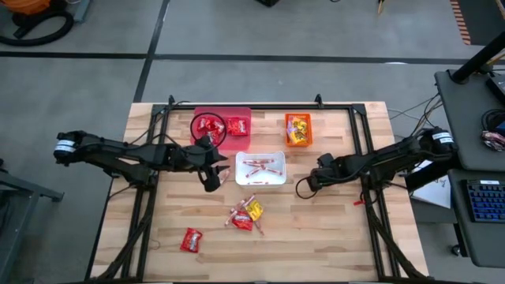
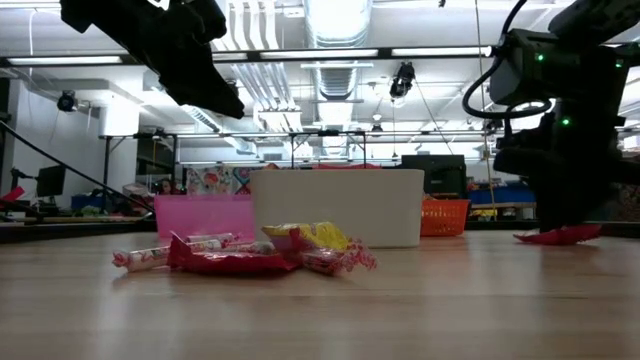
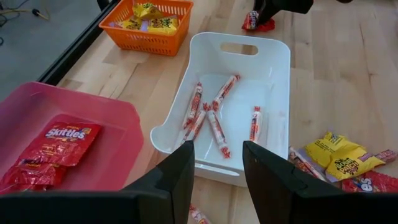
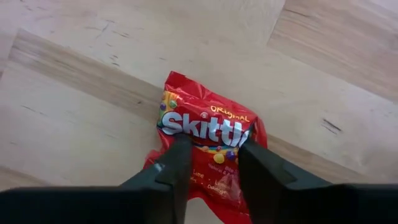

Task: Sort candy
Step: Put the red chocolate into the red bin

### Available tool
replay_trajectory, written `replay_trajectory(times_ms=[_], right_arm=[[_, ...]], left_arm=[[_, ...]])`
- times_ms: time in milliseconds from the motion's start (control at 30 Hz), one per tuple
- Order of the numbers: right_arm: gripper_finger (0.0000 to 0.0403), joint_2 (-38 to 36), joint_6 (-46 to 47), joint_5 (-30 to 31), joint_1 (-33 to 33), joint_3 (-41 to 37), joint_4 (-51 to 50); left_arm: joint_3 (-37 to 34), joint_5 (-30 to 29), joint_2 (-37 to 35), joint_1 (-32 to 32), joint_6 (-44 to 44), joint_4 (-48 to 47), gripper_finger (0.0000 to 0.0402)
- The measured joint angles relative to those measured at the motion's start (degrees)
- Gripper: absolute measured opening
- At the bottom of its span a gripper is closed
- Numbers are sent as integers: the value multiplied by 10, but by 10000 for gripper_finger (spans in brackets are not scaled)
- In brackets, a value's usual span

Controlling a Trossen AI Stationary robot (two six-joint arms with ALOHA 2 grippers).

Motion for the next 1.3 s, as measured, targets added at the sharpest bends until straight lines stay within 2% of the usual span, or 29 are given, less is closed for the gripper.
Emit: replay_trajectory(times_ms=[367,567,800,933,1033,1300], right_arm=[[26,-14,-31,3,0,0,-1],[10,-67,-47,3,0,0,-1],[9,-162,-67,42,0,0,18],[9,-207,-113,84,0,0,92],[9,-219,-176,114,-3,0,185],[9,-177,-354,120,-48,1,428]], left_arm=[[0,0,0,0,-2,2,120],[0,-27,0,0,-10,9,120],[16,-29,-7,-1,-16,-11,120],[40,-29,-14,-1,-28,-67,120],[56,-29,-18,-1,-31,-95,120],[75,-29,-24,-4,-78,-160,120]])
